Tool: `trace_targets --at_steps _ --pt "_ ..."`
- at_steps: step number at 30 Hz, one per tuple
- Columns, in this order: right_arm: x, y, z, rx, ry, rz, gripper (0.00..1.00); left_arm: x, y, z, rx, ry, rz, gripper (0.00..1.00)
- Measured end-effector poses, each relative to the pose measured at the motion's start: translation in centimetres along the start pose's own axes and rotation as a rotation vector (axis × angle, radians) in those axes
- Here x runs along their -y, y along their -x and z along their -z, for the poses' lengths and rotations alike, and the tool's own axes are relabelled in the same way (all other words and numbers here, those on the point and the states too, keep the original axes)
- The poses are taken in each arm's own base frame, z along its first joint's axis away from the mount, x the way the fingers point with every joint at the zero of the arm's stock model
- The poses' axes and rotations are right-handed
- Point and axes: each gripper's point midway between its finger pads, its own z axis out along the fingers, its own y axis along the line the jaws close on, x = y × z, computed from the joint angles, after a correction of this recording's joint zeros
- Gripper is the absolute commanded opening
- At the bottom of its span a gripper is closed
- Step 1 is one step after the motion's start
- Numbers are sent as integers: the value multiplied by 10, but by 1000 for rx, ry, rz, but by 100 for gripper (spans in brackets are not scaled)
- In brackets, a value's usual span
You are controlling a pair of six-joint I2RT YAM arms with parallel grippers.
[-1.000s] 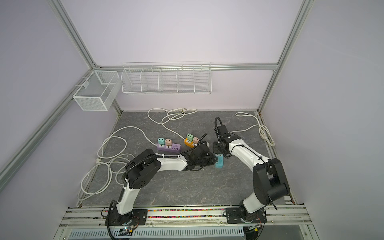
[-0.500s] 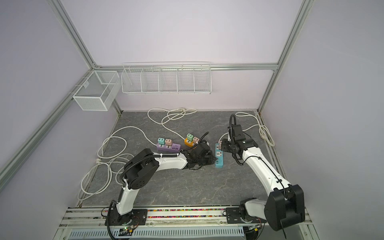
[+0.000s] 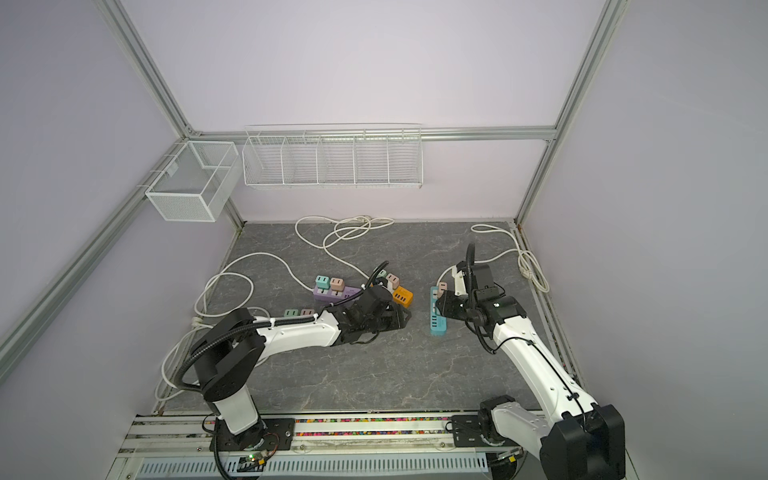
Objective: Pull the plug off the socket
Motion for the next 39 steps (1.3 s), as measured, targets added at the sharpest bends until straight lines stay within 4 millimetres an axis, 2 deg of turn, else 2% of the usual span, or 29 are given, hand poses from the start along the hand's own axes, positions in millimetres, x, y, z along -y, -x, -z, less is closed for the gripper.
trace_targets --at_steps 7,14,19,28,39 --pt "-13 -32 -21 -46 117 -63 21 -16 -7 30 33 3 -3 52" --pt "-22 -60 -47 -105 197 -127 18 -32 -15 51 54 6 15 58" --pt "-28 -76 -65 -153 211 -144 18 -36 -14 60 74 7 22 61" --pt "-38 -80 -82 -156 223 -135 18 -41 -14 66 93 12 43 63" --pt "-32 -93 -107 -212 189 -151 18 -42 -12 66 101 19 43 68"
